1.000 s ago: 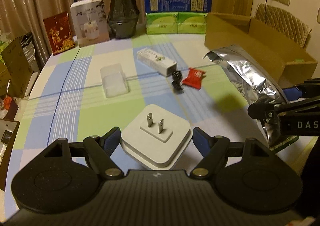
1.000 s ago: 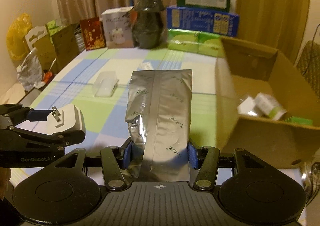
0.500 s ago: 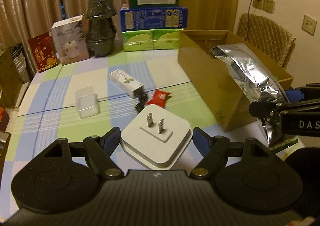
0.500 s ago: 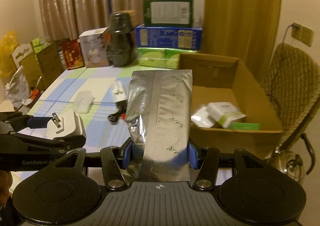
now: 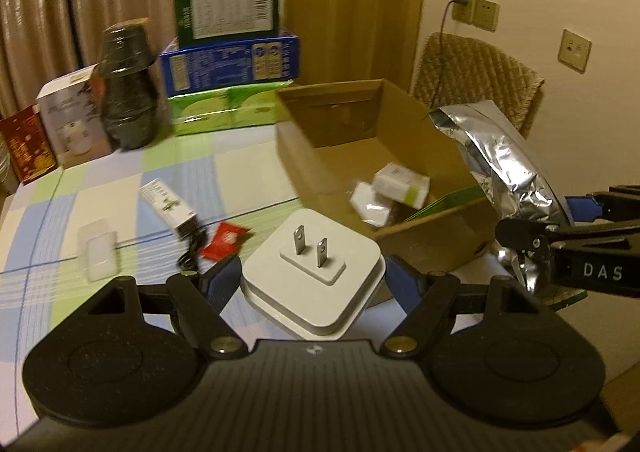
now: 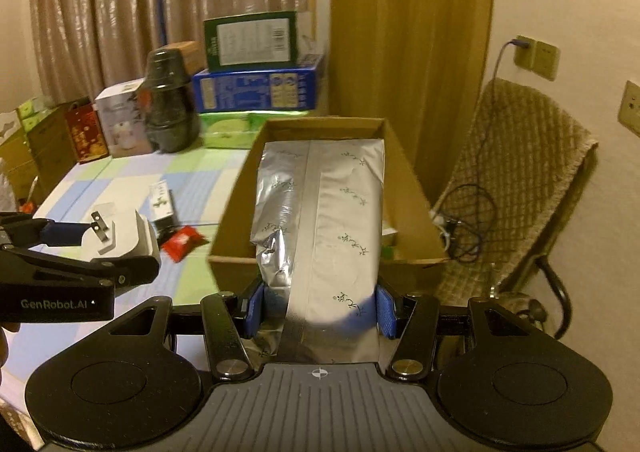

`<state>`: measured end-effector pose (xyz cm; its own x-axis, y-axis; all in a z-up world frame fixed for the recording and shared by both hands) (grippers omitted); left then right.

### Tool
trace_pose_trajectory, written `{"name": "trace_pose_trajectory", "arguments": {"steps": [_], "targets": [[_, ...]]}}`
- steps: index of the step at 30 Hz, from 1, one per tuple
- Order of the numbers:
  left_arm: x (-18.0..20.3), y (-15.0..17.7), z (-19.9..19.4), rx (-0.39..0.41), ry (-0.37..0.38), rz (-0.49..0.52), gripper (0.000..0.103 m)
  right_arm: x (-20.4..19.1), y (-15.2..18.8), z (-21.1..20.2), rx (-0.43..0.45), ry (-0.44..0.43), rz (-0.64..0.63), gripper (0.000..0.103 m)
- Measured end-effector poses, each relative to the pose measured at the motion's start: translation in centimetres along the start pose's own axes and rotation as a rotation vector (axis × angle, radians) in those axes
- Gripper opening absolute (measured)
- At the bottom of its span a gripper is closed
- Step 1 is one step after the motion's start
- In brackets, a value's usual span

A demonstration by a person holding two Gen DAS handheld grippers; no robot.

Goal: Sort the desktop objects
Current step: 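Carry the foil bag and white plug over the cardboard box, then lower both held items into the cardboard box and open both tools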

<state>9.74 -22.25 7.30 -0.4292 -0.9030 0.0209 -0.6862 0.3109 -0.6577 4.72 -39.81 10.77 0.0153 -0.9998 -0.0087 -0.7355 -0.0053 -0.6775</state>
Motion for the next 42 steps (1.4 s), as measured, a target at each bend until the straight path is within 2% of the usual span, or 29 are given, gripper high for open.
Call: {"name": "trace_pose_trajectory", "arguments": {"steps": [10,24,33,42], "targets": [[3.6,-3.0,1.3,-0.001,0.033,0.026,0.075,2.8,-1.0,0.0,0.014,0.007,0.026,0.051],[4.6,-4.7,3.3,-0.026,0.050,0.003,0.075,4.4,-2.1,0.9,0.008,0.016,0.032,0.051],[4.9,-6.9,4.8,-0.029,0.063,-0.001,0.075,5.7,-5.1,2.5,0.018,0.008,0.011,0.051],[5.0,-9.7,7.1,-0.039,0.062,0.005,0.075,6.5,-8.0,5.2,-0.011,-0.001,-0.008,0.051]]}}
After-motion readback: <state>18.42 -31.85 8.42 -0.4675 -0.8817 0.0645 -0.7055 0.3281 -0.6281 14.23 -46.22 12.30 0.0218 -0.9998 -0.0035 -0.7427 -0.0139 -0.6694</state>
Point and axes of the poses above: each gripper's, at about its wrist camera, not at the fingertips, and z roughly the way its jaws point, x to its right, y to its underside, the point moved 1 cm from there along z, roughly the way its jaws point, and after that the axes turned 9 degrees about -x, right-handed, at the moved point
